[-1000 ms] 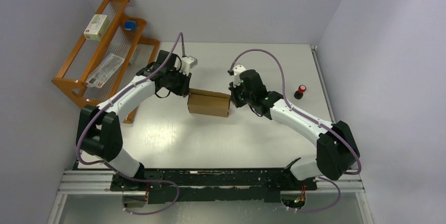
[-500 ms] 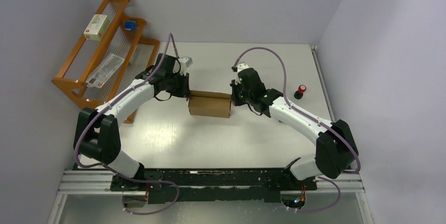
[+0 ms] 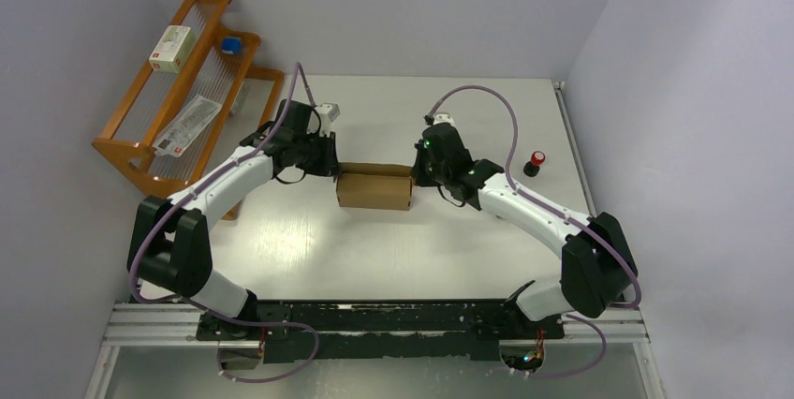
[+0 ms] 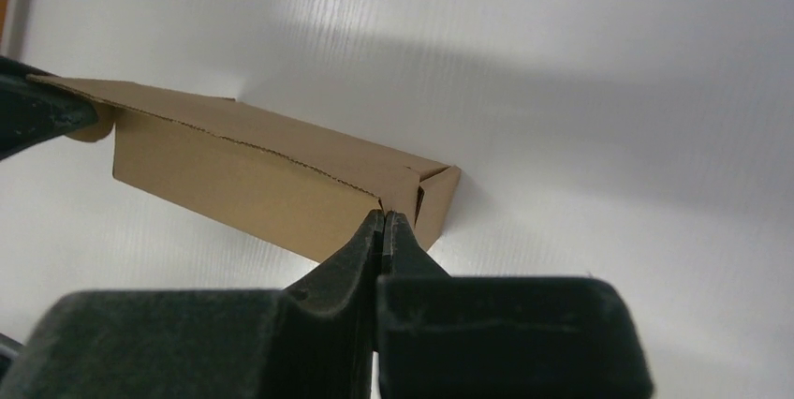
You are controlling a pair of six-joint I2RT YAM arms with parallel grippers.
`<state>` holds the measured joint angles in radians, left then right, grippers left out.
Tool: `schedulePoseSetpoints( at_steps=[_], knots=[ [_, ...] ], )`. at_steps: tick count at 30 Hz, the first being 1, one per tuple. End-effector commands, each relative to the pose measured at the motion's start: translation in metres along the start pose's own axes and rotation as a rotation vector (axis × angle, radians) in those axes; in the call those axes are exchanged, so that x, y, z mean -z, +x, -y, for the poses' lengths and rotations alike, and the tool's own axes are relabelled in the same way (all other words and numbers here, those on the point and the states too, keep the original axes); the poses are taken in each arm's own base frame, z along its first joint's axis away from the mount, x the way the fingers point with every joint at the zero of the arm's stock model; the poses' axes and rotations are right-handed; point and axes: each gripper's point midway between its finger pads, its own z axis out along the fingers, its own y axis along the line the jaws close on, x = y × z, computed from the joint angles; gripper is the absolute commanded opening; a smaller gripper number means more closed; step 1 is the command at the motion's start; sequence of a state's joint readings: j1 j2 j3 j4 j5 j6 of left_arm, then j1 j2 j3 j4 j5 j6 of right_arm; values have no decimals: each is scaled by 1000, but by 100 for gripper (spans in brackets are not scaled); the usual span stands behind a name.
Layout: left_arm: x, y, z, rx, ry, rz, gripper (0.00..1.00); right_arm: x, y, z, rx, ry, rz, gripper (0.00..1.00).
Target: Fold the paper box
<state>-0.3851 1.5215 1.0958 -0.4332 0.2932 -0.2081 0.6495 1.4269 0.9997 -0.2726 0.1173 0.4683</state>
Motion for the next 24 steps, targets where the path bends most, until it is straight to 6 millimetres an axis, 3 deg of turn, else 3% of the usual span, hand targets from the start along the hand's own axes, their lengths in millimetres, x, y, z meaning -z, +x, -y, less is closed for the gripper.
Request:
schedulePoseSetpoints(
  at_steps=[1,14,24],
  knots=[
    [-1,10,10,15,30,-20,22,-3,2,-4,-96,0,22,0],
    [-4,14,17,20,48,-18,24,-8,19,13,-116,73,43,0],
    [-5,19,17,45,40,-4,26,-10,32,15,-92,75,39,0]
  ],
)
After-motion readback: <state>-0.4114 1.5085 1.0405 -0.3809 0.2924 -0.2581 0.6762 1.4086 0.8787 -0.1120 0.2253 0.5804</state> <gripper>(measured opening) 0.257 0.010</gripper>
